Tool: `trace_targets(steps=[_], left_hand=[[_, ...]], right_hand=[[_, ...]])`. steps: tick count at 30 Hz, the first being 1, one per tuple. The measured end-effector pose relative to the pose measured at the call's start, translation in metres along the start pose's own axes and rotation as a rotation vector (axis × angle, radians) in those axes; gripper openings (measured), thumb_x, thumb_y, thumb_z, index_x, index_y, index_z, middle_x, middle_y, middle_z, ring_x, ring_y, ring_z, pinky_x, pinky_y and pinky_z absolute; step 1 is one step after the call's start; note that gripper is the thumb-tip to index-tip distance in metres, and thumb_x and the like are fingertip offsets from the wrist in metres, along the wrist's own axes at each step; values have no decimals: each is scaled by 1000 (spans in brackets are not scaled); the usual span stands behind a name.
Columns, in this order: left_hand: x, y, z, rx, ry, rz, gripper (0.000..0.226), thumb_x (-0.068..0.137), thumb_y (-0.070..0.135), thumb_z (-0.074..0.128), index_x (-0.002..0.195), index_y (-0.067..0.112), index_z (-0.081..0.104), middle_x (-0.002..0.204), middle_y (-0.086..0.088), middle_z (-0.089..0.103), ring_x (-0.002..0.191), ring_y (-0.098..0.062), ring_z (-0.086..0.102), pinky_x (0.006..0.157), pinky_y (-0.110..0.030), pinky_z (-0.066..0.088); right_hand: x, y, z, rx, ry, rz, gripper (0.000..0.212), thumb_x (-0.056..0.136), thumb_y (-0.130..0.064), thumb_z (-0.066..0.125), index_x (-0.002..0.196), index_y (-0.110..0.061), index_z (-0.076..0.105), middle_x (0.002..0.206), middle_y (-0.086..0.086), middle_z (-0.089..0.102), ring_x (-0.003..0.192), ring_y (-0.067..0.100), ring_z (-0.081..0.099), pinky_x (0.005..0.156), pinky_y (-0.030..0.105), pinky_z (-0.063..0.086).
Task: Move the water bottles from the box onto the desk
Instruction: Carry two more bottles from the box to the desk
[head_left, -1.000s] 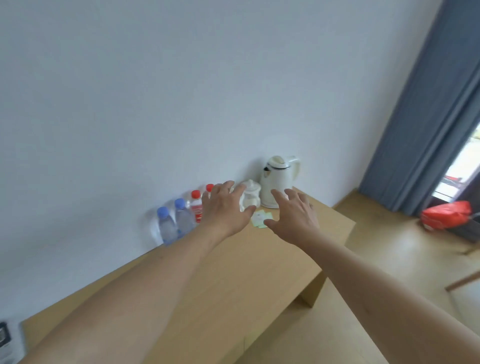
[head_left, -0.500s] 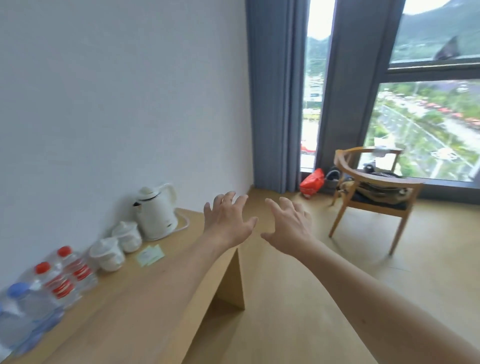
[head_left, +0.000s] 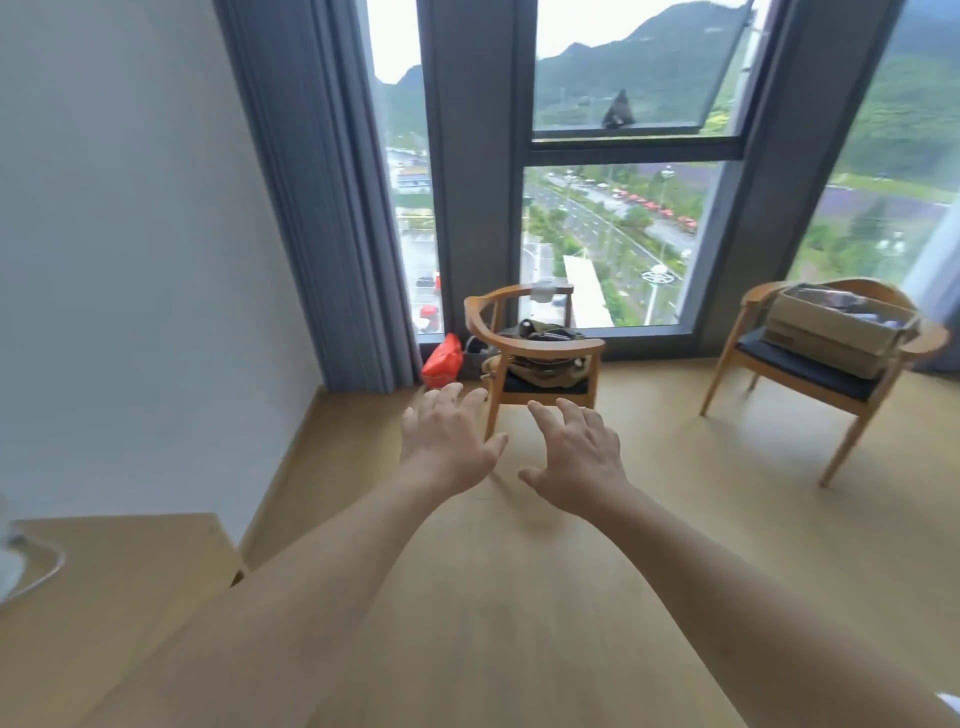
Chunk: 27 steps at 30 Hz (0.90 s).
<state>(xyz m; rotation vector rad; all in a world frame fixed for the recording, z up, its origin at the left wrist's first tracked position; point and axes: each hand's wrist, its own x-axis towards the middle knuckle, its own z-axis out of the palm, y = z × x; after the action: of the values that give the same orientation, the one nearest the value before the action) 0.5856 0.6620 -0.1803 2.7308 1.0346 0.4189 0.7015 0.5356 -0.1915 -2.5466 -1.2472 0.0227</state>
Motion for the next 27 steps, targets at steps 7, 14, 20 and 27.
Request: trace_targets(steps=[7, 14, 20, 27], left_hand=[[82, 94, 49, -67, -107, 192, 74, 90, 65, 56, 155, 36, 37, 165, -3, 32, 153, -27, 23, 122, -59, 21], [182, 181, 103, -104, -179, 419, 72, 93, 64, 56, 155, 36, 35, 166, -3, 30, 153, -30, 22, 120, -61, 21], [291, 246, 147, -184, -254, 501, 69, 94, 60, 58, 155, 34, 38, 165, -3, 32, 152, -29, 25, 121, -60, 25], [404, 309, 193, -185, -312, 642, 70, 93, 59, 60, 154, 34, 38, 164, -5, 34, 151, -29, 27, 120, -55, 29]], right_hand=[[31, 101, -19, -45, 47, 218, 89, 84, -54, 71, 157, -35, 23, 162, 8, 28, 146, 33, 27, 114, 53, 31], [86, 196, -24, -89, 86, 437, 85, 86, -55, 68, 155, -37, 22, 162, 7, 28, 145, 33, 28, 112, 52, 33], [162, 264, -41, -129, 118, 579, 84, 86, -54, 68, 156, -35, 25, 158, 4, 34, 142, 29, 34, 111, 49, 34], [244, 336, -53, -120, 135, 742, 84, 85, -54, 68, 155, -35, 26, 154, 5, 37, 139, 30, 36, 107, 46, 36]])
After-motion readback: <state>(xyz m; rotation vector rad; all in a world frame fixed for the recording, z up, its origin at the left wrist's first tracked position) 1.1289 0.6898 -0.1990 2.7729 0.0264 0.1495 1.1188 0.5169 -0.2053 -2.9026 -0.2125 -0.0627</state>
